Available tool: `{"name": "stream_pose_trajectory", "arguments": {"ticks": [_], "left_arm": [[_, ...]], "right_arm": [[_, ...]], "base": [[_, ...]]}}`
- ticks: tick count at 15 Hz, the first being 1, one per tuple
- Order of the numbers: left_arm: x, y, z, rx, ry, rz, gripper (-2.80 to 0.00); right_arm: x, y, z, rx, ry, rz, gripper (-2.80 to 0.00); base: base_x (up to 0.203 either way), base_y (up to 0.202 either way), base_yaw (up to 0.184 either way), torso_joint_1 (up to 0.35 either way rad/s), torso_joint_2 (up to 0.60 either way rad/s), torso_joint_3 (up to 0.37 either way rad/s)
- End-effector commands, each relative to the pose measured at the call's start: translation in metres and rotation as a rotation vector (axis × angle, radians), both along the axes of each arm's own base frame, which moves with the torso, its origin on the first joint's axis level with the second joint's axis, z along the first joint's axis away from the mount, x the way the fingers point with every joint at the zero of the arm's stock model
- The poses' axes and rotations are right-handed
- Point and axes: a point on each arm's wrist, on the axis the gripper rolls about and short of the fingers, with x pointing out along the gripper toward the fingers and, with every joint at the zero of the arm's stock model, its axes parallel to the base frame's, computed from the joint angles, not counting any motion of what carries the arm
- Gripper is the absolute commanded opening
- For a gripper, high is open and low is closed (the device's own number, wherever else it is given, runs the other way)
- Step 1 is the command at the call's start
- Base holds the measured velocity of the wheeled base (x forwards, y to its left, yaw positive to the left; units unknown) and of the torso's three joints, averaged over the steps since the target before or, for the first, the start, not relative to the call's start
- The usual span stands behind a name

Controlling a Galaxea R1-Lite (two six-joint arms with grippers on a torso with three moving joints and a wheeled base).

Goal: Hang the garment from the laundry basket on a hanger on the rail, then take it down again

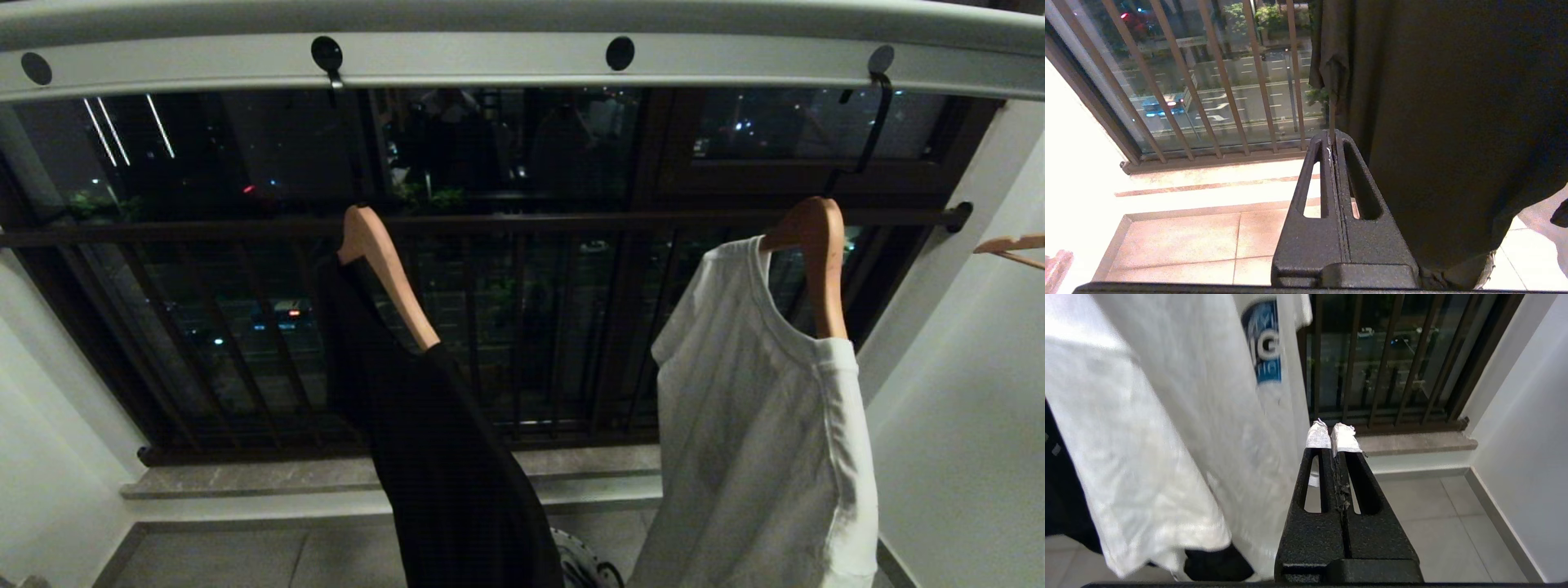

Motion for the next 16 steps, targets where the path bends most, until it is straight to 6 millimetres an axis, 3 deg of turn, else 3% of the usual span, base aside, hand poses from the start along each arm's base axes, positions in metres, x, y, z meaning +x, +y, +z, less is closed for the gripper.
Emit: {"name": "stream_pose_trajectory", "arguments": {"ticks": [1,5,10,16], "left_arm": [[0.0,0.0,0.0,0.0,0.0,0.0,-2.8],[0.0,0.0,0.0,0.0,0.0,0.0,-2.8],[0.0,0.0,0.0,0.001,0.001,0.001,-2.8],[0.0,0.0,-0.001,0.0,0.002,0.0,-2.8]], "right_arm": [[-0.009,0.0,0.021,0.008,-0.03,0.003,-2.8],[-0.011,0.001,0.063,0.014,0.014,0.028,-2.8],[0.012,0.001,0.128,0.091,0.057,0.066,-2.8],[0.039,0.005,0.197,0.189,0.082,0.25,-2.8]], "base": [[0.0,0.0,0.0,0.0,0.0,0.0],[0.0,0.0,0.0,0.0,0.0,0.0],[0.0,0.0,0.0,0.0,0.0,0.0],[0.0,0.0,0.0,0.0,0.0,0.0]]}}
